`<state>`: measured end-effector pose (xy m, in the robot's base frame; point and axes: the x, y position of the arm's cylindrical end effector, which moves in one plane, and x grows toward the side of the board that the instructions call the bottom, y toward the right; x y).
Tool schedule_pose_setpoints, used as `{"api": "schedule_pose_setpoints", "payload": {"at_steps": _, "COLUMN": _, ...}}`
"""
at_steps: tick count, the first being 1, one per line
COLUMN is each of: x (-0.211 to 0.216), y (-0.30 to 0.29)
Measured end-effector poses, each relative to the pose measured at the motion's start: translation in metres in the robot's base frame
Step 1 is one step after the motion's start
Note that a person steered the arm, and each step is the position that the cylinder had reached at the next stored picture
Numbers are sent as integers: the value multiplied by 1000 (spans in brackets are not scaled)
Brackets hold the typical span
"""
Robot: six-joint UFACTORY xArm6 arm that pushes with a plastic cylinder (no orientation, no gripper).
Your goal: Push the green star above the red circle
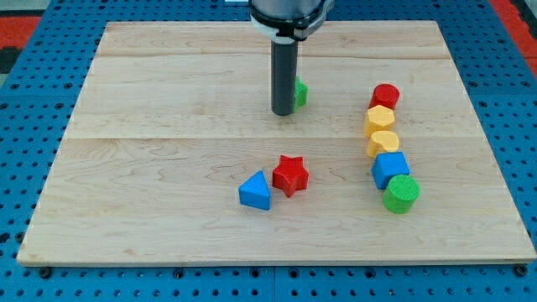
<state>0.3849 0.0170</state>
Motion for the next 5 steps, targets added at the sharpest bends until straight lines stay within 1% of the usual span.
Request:
{"api": "schedule_pose_setpoints", "payload": {"at_steps": 1, "x": -23, "y": -13}}
{"api": "schedule_pose_setpoints", "payload": {"at_steps": 2, "x": -34, "y": -26}}
{"api": "schedule_pose_setpoints", "payload": {"at_steps": 3, "x": -55, "y": 14}}
{"api": "schedule_pose_setpoints", "payload": {"at_steps": 4, "x": -55, "y": 29}}
{"api": "schedule_pose_setpoints", "payload": {"at_steps": 5, "x": -58, "y": 72}}
